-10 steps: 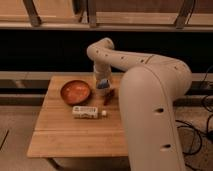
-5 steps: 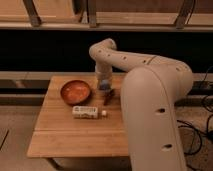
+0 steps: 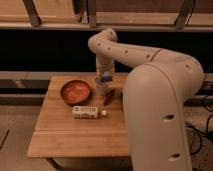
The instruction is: Wipe the white sponge on the table
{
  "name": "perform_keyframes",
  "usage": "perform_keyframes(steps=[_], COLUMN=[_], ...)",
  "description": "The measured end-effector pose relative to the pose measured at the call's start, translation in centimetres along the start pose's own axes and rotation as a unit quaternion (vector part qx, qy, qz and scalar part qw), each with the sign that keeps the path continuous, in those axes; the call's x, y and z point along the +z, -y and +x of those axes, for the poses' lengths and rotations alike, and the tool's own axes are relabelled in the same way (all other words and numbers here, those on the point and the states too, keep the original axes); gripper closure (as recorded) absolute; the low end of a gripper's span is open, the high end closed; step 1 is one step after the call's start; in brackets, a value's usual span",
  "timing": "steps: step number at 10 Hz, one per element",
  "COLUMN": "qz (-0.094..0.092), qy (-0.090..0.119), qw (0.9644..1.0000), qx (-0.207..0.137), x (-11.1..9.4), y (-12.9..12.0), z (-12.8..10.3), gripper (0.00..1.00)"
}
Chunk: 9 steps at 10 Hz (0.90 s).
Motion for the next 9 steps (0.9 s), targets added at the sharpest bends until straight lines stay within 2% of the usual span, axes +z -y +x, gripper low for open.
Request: perform_keyframes(steps=[1,2,3,5,6,7,9], qz=[0.009,0.019,0.024,0.030,0.030,0.029,0.020], qy=[0.011,0.013,0.007,-0.030,-0.051,-0.075,-0.102], qw=[0.9999,0.9997,0.9997,0.9985,0.9968,0.9941,0.9895], qx=[0.001,0.002,0.007,0.035,0.053,0.073,0.101], x=[-1.5,-2.7,-3.0,-2.2,-1.4,-0.3,1.4], y=[0.1,0.0,-0.2,-0.3,-0.3,-0.1,0.3], z=[-0.2,0.5,1.7,6.3,8.9,11.6,14.4], gripper=[1.00,1.00,1.00,1.00,1.00,1.00,1.00])
